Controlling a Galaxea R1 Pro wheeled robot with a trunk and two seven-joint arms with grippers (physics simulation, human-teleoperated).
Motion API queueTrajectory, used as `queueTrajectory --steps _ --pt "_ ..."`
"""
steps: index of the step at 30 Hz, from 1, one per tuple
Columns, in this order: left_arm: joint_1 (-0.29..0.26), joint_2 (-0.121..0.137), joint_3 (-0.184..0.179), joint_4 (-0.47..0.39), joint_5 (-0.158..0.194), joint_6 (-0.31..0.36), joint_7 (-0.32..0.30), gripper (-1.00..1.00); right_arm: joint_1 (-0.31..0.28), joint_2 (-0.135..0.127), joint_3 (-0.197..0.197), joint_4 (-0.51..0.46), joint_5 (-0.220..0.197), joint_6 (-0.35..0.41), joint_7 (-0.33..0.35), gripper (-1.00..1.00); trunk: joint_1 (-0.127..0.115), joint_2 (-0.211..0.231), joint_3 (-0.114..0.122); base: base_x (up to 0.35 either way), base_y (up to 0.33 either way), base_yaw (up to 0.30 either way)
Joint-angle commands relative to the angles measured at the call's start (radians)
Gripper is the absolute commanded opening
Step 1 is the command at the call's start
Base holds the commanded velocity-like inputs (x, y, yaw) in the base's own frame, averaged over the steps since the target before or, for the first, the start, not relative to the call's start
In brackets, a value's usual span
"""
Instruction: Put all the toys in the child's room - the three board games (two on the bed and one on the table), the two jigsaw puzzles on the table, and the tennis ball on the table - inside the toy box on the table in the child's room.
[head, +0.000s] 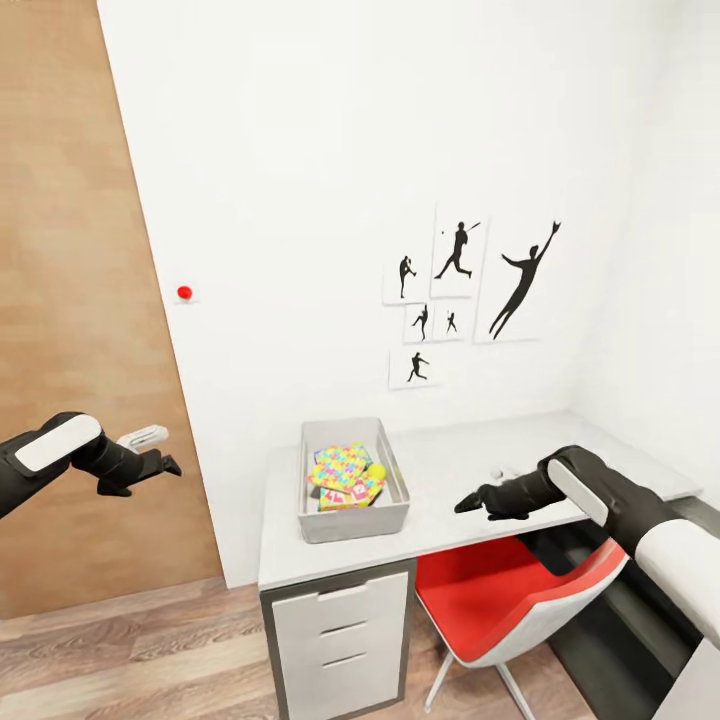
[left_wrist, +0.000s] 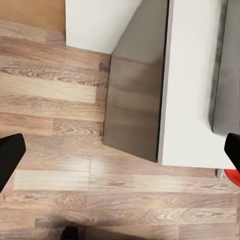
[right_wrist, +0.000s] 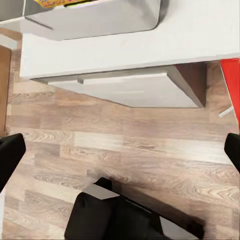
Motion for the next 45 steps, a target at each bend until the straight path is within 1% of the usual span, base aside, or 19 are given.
queueTrajectory --steps 1,4,7,10,12,15,16,18,22,24,26,29,32,33,36,39,41,42,45 --pt "-0.002 0.0 -0.006 0.007 0.011 -0.002 0.007 1.0 0.015 0.0 0.006 -0.01 0.008 0.0 0.009 1.0 0.001 -0.001 0.001 0.0 0.0 0.0" --pt "-0.002 -0.004 -0.007 0.04 0.011 -0.003 0.007 1.0 0.09 0.003 0.032 -0.064 0.009 0.0 0.007 1.0 0.001 -0.001 0.006 0.0 0.0 0.0" --pt "-0.002 -0.005 -0.007 0.05 0.011 -0.003 0.007 1.0 0.139 0.001 0.062 -0.097 0.01 0.0 0.003 1.0 0.001 -0.001 0.011 0.0 0.0 0.0" --pt "-0.001 -0.006 -0.008 0.055 0.01 -0.003 0.007 1.0 0.186 0.002 0.09 -0.115 0.022 -0.028 0.002 1.0 0.001 -0.001 0.016 0.0 0.0 0.0" --pt "-0.001 -0.007 -0.008 0.056 0.01 -0.003 0.007 1.0 0.209 0.004 0.104 -0.119 0.042 -0.051 0.003 1.0 0.001 -0.001 0.019 0.0 0.0 0.0" --pt "0.017 -0.008 -0.018 0.057 0.006 -0.006 0.007 1.0 0.246 0.009 0.121 -0.116 0.102 -0.075 0.0 1.0 0.001 -0.001 0.022 0.0 0.0 0.0" --pt "0.021 -0.008 -0.02 0.057 0.005 -0.007 0.007 1.0 0.251 0.011 0.122 -0.115 0.112 -0.077 0.0 1.0 0.001 -0.001 0.023 0.0 0.0 0.0" --pt "0.037 -0.009 -0.023 0.057 -0.002 -0.011 0.007 1.0 0.273 0.03 0.126 -0.11 0.138 -0.098 -0.002 1.0 0.001 -0.001 0.023 0.0 0.0 0.0" --pt "0.08 -0.013 -0.025 0.057 -0.008 -0.014 0.008 1.0 0.31 0.072 0.126 -0.081 0.151 -0.172 -0.013 1.0 0.001 -0.001 0.024 0.0 0.0 0.0" --pt "0.099 -0.015 -0.025 0.057 -0.009 -0.015 0.008 1.0 0.318 0.084 0.126 -0.058 0.152 -0.198 -0.024 1.0 0.001 -0.001 0.024 0.0 0.0 0.0" --pt "0.14 -0.025 -0.025 0.059 -0.011 -0.018 0.009 1.0 0.326 0.113 0.126 0.001 0.15 -0.247 -0.053 1.0 0.001 -0.001 0.024 0.0 0.0 0.0" --pt "0.181 -0.031 -0.026 0.06 -0.019 -0.039 0.008 1.0 0.33 0.151 0.125 0.057 0.149 -0.288 -0.074 1.0 0.001 -0.001 0.024 0.0 0.0 0.0" --pt "0.24 -0.041 -0.027 0.06 -0.052 -0.086 0.008 1.0 0.331 0.2 0.124 0.124 0.15 -0.326 -0.084 1.0 0.001 -0.001 0.024 0.0 0.0 0.0" --pt "0.251 -0.044 -0.027 0.06 -0.062 -0.096 0.008 1.0 0.331 0.209 0.124 0.138 0.15 -0.335 -0.086 1.0 0.001 -0.001 0.024 0.0 0.0 0.0" --pt "0.312 -0.076 -0.027 0.072 -0.123 -0.143 0.008 1.0 0.333 0.27 0.124 0.221 0.147 -0.401 -0.102 1.0 0.001 -0.001 0.024 0.0 0.0 0.0" --pt "0.35 -0.111 -0.027 0.101 -0.15 -0.179 0.008 1.0 0.333 0.315 0.123 0.292 0.146 -0.439 -0.131 1.0 0.001 -0.001 0.024 0.0 0.0 0.0" --pt "0.384 -0.154 -0.027 0.16 -0.163 -0.224 0.007 1.0 0.333 0.357 0.119 0.372 0.145 -0.473 -0.176 1.0 0.001 -0.001 0.024 0.0 0.0 0.0" --pt "0.391 -0.167 -0.027 0.178 -0.166 -0.236 0.007 1.0 0.333 0.365 0.118 0.39 0.145 -0.483 -0.188 1.0 0.001 -0.001 0.024 0.0 0.0 0.0" --pt "0.425 -0.247 -0.028 0.29 -0.183 -0.303 0.004 1.0 0.334 0.394 0.116 0.467 0.143 -0.552 -0.256 1.0 0.001 -0.001 0.024 0.0 0.0 0.0"
